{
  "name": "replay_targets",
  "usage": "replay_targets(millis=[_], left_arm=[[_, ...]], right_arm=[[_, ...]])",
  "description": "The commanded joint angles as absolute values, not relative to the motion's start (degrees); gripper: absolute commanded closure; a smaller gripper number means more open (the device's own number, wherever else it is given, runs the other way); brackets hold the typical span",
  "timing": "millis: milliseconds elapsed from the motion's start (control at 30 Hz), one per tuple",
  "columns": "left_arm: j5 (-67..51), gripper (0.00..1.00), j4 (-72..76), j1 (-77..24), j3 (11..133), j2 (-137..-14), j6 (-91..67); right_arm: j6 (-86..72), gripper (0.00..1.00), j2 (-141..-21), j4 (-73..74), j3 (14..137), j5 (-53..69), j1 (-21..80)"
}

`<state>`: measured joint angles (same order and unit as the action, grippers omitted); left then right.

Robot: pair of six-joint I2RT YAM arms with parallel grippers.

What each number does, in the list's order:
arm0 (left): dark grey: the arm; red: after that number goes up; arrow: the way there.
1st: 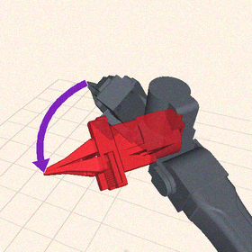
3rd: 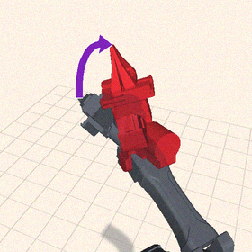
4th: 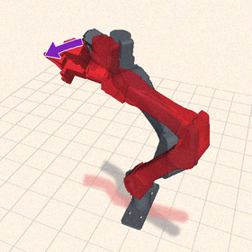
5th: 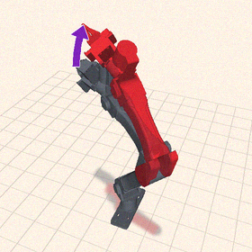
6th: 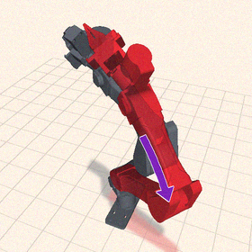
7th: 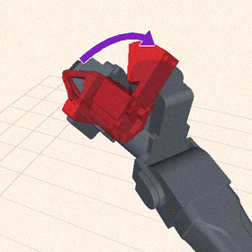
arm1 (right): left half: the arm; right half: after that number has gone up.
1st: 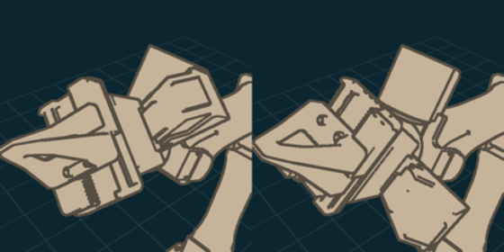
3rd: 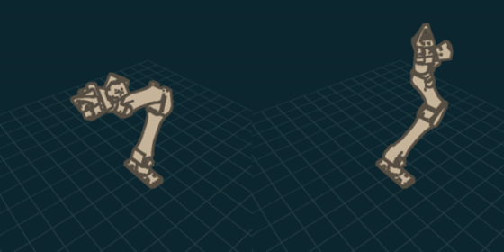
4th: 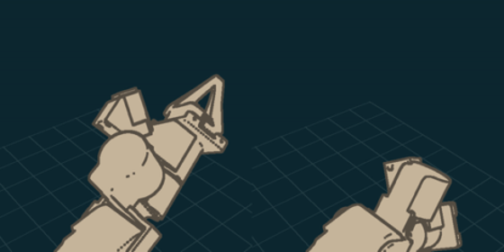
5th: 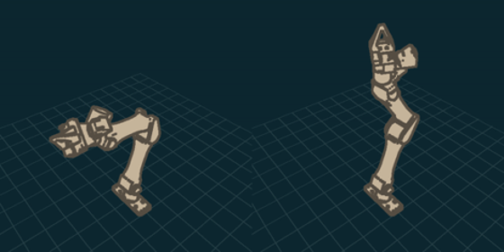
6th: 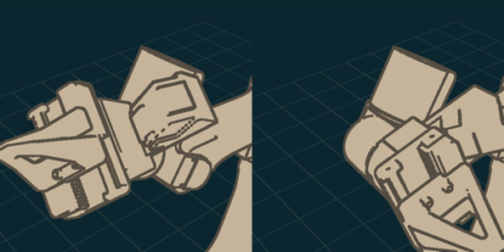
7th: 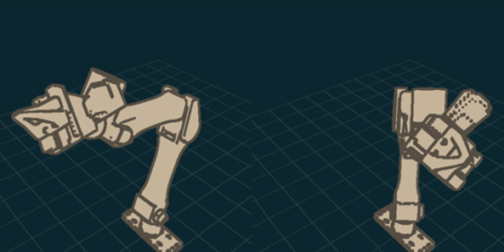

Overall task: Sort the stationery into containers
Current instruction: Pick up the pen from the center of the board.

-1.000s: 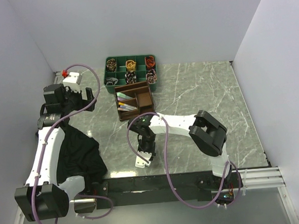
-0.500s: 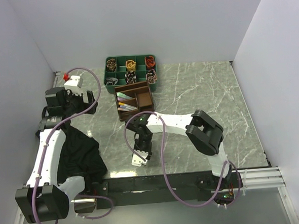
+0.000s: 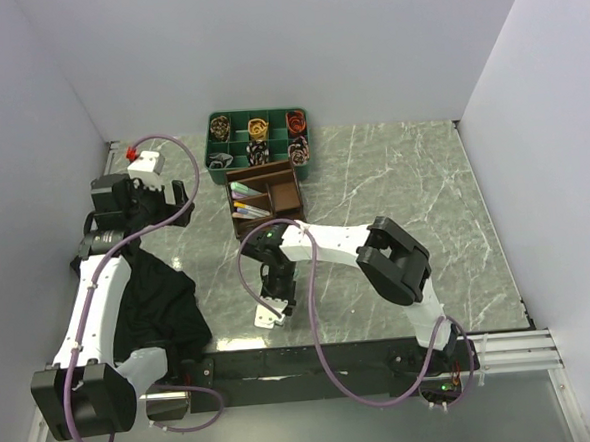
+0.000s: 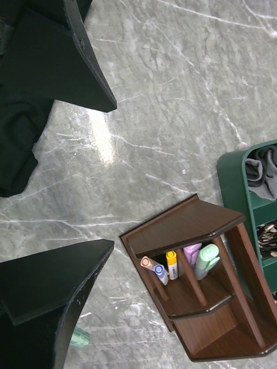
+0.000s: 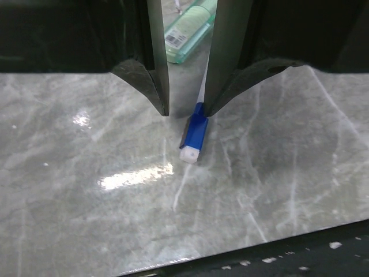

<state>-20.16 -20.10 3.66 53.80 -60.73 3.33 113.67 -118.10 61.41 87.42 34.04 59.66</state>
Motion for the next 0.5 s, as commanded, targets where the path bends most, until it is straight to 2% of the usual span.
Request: replay_targets(millis=[0,467], left_arm=[[-21.4,0.0,-17.9,4.0,52.8,-59.4,2.6],[-22.3,0.01,-16.0,4.2,52.2,-60.9,2.1]], right_arm=[[117.7,0.62,-119.7,66.5,89.7,34.6,60.4],[111.5,0.63,-121.7,67.4,91.1,37.8,60.9]])
